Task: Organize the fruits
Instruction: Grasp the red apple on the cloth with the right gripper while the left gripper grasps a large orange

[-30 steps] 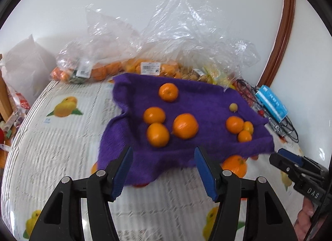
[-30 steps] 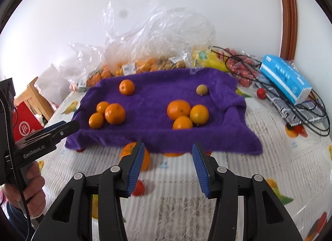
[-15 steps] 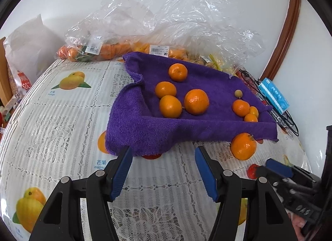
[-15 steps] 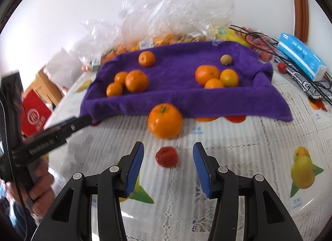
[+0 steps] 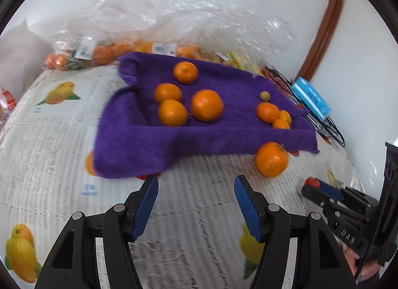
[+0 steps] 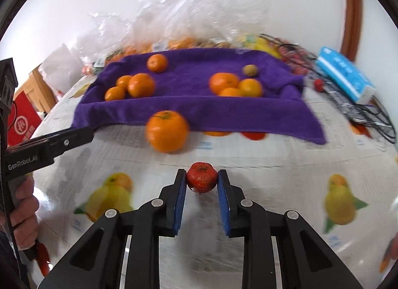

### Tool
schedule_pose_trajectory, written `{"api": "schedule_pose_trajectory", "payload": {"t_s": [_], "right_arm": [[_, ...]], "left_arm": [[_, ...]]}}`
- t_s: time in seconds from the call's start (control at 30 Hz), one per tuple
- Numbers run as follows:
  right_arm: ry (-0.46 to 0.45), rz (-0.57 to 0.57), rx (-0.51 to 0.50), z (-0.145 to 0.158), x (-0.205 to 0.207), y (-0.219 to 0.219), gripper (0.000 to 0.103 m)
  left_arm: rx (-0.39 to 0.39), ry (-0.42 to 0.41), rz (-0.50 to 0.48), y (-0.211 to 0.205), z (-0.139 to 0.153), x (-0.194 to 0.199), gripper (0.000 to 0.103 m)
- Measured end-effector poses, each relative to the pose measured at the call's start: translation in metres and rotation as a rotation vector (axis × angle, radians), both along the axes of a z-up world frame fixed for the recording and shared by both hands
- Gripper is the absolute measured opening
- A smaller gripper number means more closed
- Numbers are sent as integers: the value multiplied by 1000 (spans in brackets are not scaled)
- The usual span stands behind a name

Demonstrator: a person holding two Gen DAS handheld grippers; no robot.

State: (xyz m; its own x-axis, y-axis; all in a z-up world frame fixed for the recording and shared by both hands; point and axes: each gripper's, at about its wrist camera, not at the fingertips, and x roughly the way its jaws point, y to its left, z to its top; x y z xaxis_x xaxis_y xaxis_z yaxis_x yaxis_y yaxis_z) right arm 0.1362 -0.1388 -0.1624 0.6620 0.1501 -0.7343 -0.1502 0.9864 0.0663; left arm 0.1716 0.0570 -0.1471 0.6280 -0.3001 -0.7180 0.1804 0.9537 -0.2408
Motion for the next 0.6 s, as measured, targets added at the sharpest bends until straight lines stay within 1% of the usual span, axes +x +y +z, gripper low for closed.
{"api": "schedule_pose_trajectory", "payload": {"t_s": [0.07,0.17,0.2,0.23,0.27,0.37,0.47,0.57,0.6], "right_arm": [[-3,-25,-12,-1,-3,-14,25],[-7,-64,-38,-4,-8,-34,25],[-7,-72,-37,-4,-9,-39,25],[-5,-83,-35,-4,-12,-46,25],[-5,-90,-38,-4,-15,-52,25],[-21,-113,-47,-2,-24,-66,25],[-34,-129,-48,-1,-32,-76,25],[-40,-135,-50,-1,-35,-81,25],[-42,-134,-46,-1,-35,-82,25]], "left_arm": [[0,29,-33,-11,-3,-1,62],[-109,82,-95,-24,-8,1,67],[-117,85,-93,-30,-9,2,68],[-108,81,-88,-35,-9,3,68],[-79,73,-80,-44,-9,4,68],[-28,52,-62,-68,-9,10,68],[21,25,-38,-84,-8,17,68],[101,29,-17,-99,-12,26,68],[106,31,-12,-102,-13,28,68]]}}
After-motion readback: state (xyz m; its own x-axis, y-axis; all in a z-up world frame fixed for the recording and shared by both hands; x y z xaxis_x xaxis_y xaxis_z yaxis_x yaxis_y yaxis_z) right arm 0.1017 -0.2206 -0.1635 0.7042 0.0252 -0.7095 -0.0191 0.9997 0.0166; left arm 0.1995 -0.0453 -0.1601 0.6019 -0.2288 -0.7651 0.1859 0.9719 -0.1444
